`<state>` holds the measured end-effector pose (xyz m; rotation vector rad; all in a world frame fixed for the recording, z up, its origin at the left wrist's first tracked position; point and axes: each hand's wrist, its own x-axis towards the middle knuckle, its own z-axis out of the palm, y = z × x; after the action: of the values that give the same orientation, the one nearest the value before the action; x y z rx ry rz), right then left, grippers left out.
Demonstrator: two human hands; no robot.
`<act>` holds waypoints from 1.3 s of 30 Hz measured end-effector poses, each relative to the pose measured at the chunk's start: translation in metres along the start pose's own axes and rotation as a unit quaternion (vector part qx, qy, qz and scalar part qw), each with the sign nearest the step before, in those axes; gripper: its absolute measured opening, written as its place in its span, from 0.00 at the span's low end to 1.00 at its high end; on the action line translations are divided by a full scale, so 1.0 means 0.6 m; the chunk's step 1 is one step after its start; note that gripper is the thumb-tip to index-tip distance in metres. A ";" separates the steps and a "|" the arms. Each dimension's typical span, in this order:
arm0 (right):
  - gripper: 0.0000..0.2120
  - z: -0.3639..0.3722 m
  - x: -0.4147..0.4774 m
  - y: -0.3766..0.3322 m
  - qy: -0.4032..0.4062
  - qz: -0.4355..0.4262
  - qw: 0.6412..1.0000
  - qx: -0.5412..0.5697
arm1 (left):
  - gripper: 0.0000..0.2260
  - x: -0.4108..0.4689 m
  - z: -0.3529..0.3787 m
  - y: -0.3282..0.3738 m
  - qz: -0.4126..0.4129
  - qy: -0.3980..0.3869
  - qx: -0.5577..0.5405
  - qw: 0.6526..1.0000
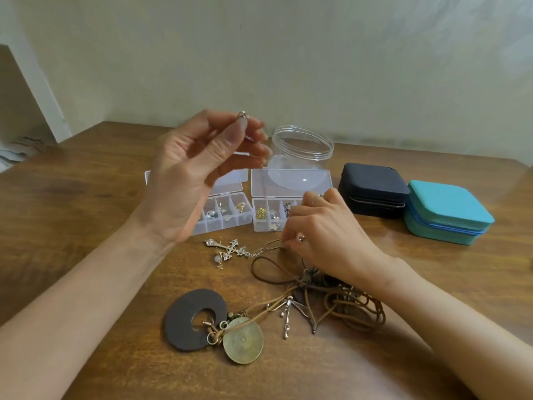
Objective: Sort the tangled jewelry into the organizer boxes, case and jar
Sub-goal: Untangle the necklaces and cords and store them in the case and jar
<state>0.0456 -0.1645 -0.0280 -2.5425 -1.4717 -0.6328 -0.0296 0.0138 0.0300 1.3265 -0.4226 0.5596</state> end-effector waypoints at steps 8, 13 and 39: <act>0.02 -0.027 -0.010 0.001 0.014 0.070 0.986 0.147 | 0.06 0.022 0.021 0.020 0.018 -0.054 0.021 0.998; 0.03 -0.045 -0.015 -0.005 0.026 0.157 0.929 0.334 | 0.07 0.026 0.031 -0.007 -0.036 -0.077 0.050 0.995; 0.08 -0.052 -0.007 0.015 0.121 0.265 0.705 0.646 | 0.17 0.002 0.023 -0.074 -0.297 -0.170 0.159 0.926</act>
<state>0.0427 -0.1825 -0.0004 -1.4550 -0.5508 0.1846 -0.0016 -0.0059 -0.0012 1.7787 -0.1909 -0.1237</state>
